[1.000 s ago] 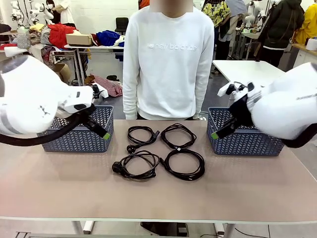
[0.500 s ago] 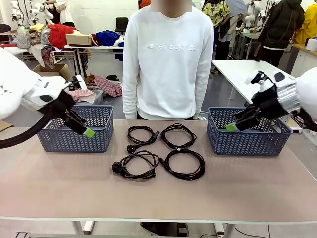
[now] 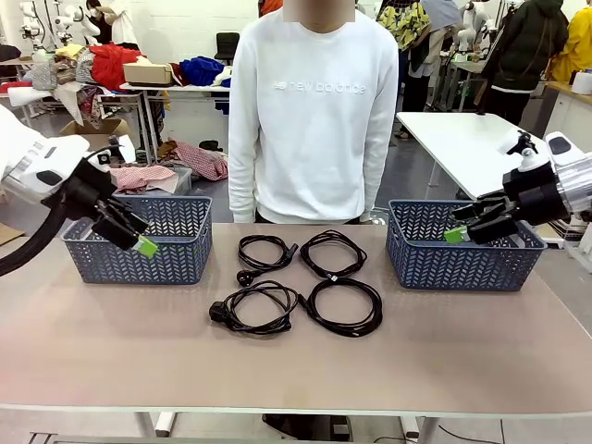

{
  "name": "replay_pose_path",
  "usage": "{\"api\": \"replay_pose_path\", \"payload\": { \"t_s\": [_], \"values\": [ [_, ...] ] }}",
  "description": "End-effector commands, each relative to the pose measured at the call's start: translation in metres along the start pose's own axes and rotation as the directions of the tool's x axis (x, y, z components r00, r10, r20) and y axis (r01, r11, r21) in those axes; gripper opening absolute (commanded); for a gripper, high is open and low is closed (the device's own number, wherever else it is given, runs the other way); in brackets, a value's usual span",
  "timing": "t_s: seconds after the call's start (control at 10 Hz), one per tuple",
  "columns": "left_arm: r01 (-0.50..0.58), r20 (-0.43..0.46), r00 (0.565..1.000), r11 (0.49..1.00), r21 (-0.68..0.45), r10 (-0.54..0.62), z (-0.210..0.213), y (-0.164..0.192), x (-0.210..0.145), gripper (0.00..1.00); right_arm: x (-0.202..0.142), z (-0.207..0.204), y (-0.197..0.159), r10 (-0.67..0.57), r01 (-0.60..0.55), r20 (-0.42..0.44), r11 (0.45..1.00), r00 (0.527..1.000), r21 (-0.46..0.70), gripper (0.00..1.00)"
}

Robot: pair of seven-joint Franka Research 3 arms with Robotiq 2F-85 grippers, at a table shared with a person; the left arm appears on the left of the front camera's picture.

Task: Organize the cables according to human instructions.
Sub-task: Pick up a bundle of cables and place it in the basket indicated by the human.

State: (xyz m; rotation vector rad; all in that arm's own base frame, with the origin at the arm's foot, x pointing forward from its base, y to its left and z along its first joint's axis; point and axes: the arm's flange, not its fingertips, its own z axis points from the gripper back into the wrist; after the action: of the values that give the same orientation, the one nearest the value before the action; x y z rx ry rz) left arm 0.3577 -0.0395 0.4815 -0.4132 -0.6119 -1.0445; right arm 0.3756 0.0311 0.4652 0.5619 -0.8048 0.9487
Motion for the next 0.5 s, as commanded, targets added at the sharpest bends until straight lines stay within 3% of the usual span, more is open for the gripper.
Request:
{"api": "replay_pose_path", "payload": {
  "t_s": [0.0,0.1,0.4],
  "values": [
    [0.003,0.006,1.0,1.0,-0.001,-0.003,-0.001,-0.003,0.001,1.0,-0.02,-0.005,0.013,0.017,-0.017,-0.004,1.0,1.0,-0.006,1.0],
    [0.003,0.006,1.0,1.0,-0.001,-0.003,-0.001,-0.003,0.001,1.0,0.0,0.0,0.0,0.0,0.0,0.0,1.0,1.0,0.0,1.0],
    [0.003,0.006,1.0,1.0,-0.001,-0.003,-0.001,-0.003,0.001,1.0,0.0,0.0,0.0,0.0,0.0,0.0,1.0,1.0,0.0,1.0]
  ]
}}
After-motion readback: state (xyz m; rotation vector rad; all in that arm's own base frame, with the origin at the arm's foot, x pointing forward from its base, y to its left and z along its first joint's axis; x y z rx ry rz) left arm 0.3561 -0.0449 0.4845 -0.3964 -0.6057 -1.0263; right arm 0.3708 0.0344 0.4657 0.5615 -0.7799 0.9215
